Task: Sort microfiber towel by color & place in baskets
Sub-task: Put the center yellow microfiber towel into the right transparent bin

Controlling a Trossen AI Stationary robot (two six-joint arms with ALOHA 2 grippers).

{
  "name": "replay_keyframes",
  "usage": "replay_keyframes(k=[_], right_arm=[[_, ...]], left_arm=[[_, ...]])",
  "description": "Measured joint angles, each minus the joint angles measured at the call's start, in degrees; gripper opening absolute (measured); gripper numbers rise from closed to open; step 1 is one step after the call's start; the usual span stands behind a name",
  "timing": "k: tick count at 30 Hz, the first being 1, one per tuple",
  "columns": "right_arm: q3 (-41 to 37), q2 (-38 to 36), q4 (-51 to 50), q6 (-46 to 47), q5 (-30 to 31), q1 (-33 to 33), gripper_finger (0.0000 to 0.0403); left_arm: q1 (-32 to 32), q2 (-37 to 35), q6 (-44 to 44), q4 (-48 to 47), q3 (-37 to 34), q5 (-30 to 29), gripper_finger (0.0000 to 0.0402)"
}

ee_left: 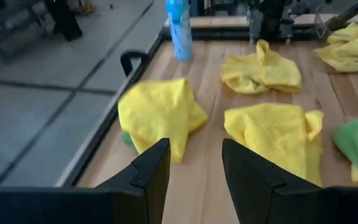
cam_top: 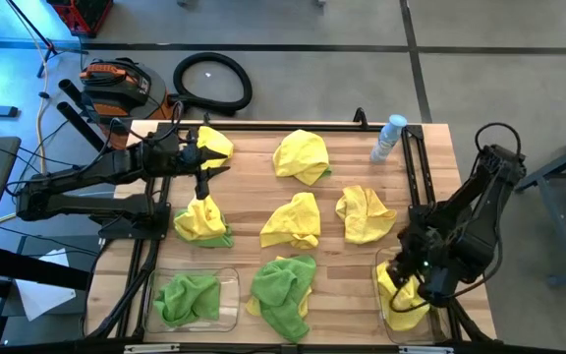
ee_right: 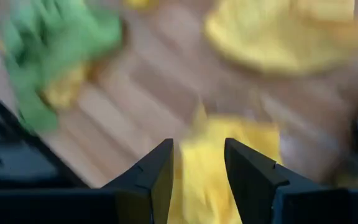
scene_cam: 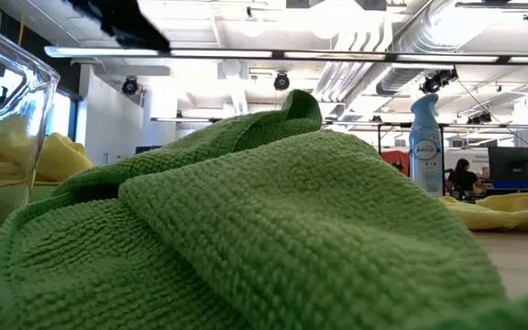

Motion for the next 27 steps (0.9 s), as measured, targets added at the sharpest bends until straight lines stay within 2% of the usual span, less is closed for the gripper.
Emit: replay_keyframes(k=[4,9,12,14,17,19,23,27], right_arm=[[-2.85,0.00,2.79,-4.72,4.23,-4.71,0.0138],[-5.30,-0.50,10.48,-20.00,9.87,-11.67,0.0138],[-6.70,-1.93,14.19,-31.04,9.51,-15.89,0.0136],[-8.45,-3.67,17.95,-38.27,6.56,-18.76,0.0128],[-12.58,-7.58,22.96,-47.76,1.06,-22.51,0.0105],[-15.65,-10.96,24.60,-51.47,-0.44,-24.07,0.0087],[-20.97,-19.65,26.28,-55.17,0.15,-25.25,0.0062],[-25.60,-29.18,28.93,-55.67,5.17,-25.25,0.0052]], left_arm=[[-4.03,2.47,0.62,-0.70,3.63,-3.81,0.0133],[-10.89,7.75,0.01,-5.17,8.80,-11.47,0.0133],[-15.37,11.49,-1.56,-6.78,11.92,-17.14,0.0133],[-18.01,13.84,-4.03,-6.80,13.86,-19.48,0.0133],[-21.46,17.32,-7.13,-6.89,16.48,-22.38,0.0133],[-23.71,19.31,-9.29,-6.81,17.86,-24.35,0.0133],[-27.47,22.91,-15.30,-6.85,19.94,-25.81,0.0133],[-30.10,27.39,-21.34,-6.76,22.39,-26.18,0.0133]])
